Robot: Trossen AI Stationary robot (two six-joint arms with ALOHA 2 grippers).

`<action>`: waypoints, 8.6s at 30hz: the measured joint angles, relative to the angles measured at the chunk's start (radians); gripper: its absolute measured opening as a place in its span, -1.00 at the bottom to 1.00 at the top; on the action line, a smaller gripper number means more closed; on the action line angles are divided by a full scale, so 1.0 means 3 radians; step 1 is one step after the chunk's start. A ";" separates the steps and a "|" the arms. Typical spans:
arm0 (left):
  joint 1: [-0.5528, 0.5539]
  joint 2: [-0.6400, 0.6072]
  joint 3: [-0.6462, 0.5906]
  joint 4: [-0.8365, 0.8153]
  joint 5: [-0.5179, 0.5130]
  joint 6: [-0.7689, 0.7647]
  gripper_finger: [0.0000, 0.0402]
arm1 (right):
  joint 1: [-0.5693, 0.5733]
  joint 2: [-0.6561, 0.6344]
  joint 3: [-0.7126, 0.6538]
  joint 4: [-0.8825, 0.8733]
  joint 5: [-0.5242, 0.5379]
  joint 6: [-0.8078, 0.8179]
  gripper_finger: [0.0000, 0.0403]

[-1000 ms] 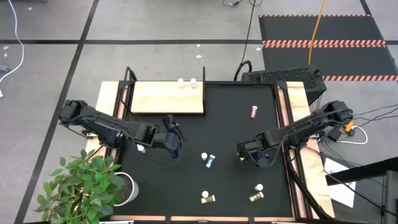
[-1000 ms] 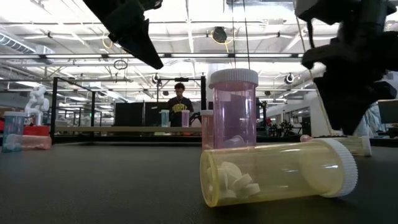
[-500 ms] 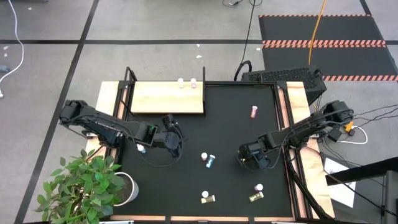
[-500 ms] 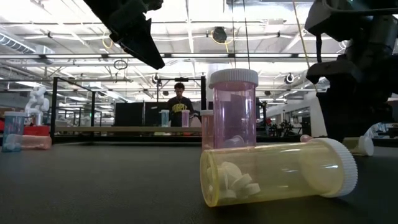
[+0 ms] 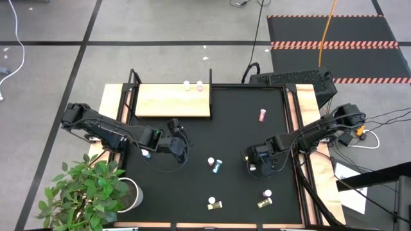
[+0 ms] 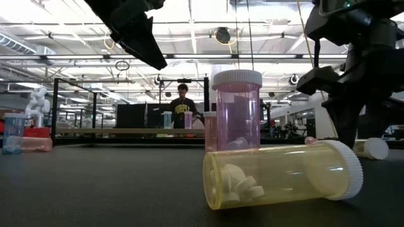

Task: Pick and place medicine bottles onto shelf by color
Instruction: Put the top right yellow pill bottle on the shelf

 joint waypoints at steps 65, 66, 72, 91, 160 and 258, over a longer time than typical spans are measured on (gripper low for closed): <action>0.0177 -0.0167 0.0463 0.2554 0.0873 0.1102 0.41 | -0.0486 -0.0196 0.0748 0.3557 0.1030 0.3903 -0.48; 0.0176 -0.0167 0.0463 0.2469 0.0833 0.1104 0.41 | -0.0498 -0.0176 0.0752 0.3527 0.1046 0.3939 -0.48; 0.0191 -0.0164 0.0463 0.1985 0.0424 0.1121 0.41 | -0.0545 -0.0102 0.0754 0.3511 0.1000 0.3968 -0.48; 0.0311 -0.0164 0.0463 0.1990 0.0579 0.1152 0.31 | -0.0588 -0.0100 0.0754 0.3554 0.0994 0.3814 -0.48; 0.0747 -0.0125 0.0463 0.2416 0.0722 0.1031 -0.39 | -0.1067 -0.1069 0.0743 0.1768 0.0564 0.4108 0.28; 0.3433 0.0317 -0.1237 0.3044 0.1221 0.0764 -0.36 | -0.2521 -0.1301 0.0354 0.1606 0.0214 0.4580 0.27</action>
